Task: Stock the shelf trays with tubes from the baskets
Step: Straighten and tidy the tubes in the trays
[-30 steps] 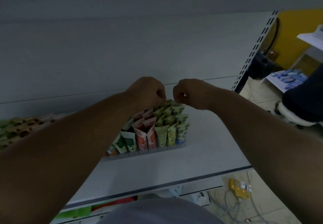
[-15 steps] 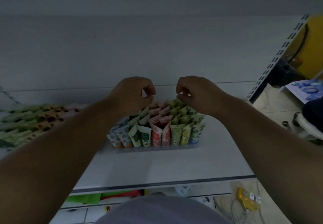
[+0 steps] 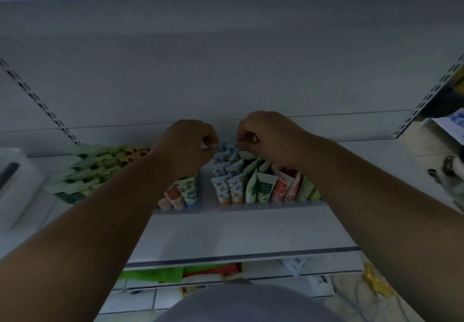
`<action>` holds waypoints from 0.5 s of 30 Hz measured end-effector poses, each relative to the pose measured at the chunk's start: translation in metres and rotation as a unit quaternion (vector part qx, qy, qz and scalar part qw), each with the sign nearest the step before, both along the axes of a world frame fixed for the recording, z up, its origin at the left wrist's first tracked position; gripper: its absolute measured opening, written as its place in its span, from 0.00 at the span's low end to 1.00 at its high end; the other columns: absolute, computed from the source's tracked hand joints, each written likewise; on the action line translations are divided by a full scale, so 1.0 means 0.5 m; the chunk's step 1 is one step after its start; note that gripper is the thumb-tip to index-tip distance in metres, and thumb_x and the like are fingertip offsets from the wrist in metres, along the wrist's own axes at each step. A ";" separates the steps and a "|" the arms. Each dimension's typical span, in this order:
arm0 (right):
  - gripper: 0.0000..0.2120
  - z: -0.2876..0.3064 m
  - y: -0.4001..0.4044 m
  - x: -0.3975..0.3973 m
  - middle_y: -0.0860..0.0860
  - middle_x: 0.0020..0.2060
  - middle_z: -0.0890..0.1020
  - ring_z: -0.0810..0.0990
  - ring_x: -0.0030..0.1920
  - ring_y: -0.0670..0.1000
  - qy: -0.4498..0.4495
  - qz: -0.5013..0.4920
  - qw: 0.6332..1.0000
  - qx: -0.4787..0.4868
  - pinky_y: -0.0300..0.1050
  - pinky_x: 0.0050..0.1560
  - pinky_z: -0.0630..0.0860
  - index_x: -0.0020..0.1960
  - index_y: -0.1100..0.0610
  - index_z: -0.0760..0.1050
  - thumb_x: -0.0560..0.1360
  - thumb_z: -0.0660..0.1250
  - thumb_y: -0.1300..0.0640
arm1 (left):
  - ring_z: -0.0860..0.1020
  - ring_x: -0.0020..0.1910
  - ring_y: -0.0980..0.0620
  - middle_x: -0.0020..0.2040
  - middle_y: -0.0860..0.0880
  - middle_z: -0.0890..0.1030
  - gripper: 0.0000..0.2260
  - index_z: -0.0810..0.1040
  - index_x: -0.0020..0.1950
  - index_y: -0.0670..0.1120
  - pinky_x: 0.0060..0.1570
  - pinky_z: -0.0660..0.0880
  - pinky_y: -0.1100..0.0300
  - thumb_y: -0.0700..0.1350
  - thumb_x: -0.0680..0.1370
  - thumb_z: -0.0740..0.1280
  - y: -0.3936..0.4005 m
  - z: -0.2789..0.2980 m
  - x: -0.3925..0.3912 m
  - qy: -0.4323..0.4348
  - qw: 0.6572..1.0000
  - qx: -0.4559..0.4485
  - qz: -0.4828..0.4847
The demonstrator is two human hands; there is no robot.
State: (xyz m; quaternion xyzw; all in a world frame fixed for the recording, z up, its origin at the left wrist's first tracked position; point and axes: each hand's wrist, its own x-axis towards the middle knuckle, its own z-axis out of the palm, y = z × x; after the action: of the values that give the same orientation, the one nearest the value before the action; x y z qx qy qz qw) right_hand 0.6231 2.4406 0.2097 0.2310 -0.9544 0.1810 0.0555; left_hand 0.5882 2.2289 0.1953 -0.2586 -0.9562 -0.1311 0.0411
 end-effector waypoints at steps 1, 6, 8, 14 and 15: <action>0.05 -0.004 -0.012 -0.001 0.48 0.42 0.74 0.72 0.41 0.46 0.000 -0.001 1.000 0.003 0.40 0.40 0.64 0.49 0.55 0.80 0.76 0.67 0.56 | 0.69 0.41 0.54 0.50 0.51 0.80 0.07 0.81 0.52 0.52 0.44 0.65 0.62 0.48 0.75 0.69 -0.004 -0.001 -0.002 -0.002 1.000 -0.001 -0.010; 0.04 -0.026 -0.049 -0.016 0.50 0.41 0.76 0.75 0.42 0.50 -0.037 -0.022 0.999 0.024 0.41 0.41 0.65 0.47 0.56 0.82 0.73 0.69 0.59 | 0.78 0.49 0.48 0.50 0.50 0.82 0.07 0.82 0.52 0.53 0.49 0.72 0.58 0.48 0.75 0.67 -0.006 0.002 -0.004 -0.006 0.997 -0.029 -0.068; 0.03 -0.033 -0.058 -0.020 0.51 0.41 0.79 0.77 0.42 0.52 -0.048 -0.036 0.997 0.045 0.40 0.40 0.64 0.45 0.56 0.82 0.72 0.70 0.60 | 0.79 0.51 0.46 0.50 0.49 0.82 0.08 0.83 0.51 0.53 0.52 0.74 0.55 0.47 0.75 0.67 -0.002 0.006 -0.005 -0.016 0.996 -0.040 -0.073; 0.07 -0.035 -0.063 -0.012 0.53 0.42 0.82 0.78 0.41 0.52 -0.055 -0.078 0.994 0.050 0.41 0.38 0.66 0.44 0.58 0.82 0.73 0.70 0.55 | 0.78 0.53 0.46 0.53 0.49 0.82 0.08 0.82 0.52 0.52 0.52 0.74 0.54 0.46 0.76 0.66 0.005 0.013 -0.001 -0.027 0.995 -0.061 -0.076; 0.07 -0.034 -0.062 -0.010 0.54 0.41 0.82 0.77 0.40 0.52 -0.057 -0.080 0.994 0.049 0.41 0.38 0.65 0.44 0.59 0.82 0.73 0.69 0.55 | 0.78 0.53 0.46 0.52 0.49 0.83 0.08 0.82 0.52 0.52 0.51 0.74 0.54 0.46 0.76 0.66 0.004 0.011 -0.001 -0.026 0.995 -0.058 -0.078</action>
State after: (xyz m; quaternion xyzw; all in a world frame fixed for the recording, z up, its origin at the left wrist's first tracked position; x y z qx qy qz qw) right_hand 0.6182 2.4095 0.1928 0.1453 -0.9792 0.1414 0.0041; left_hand 0.5879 2.2308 0.2008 -0.3307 -0.9399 -0.0846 -0.0092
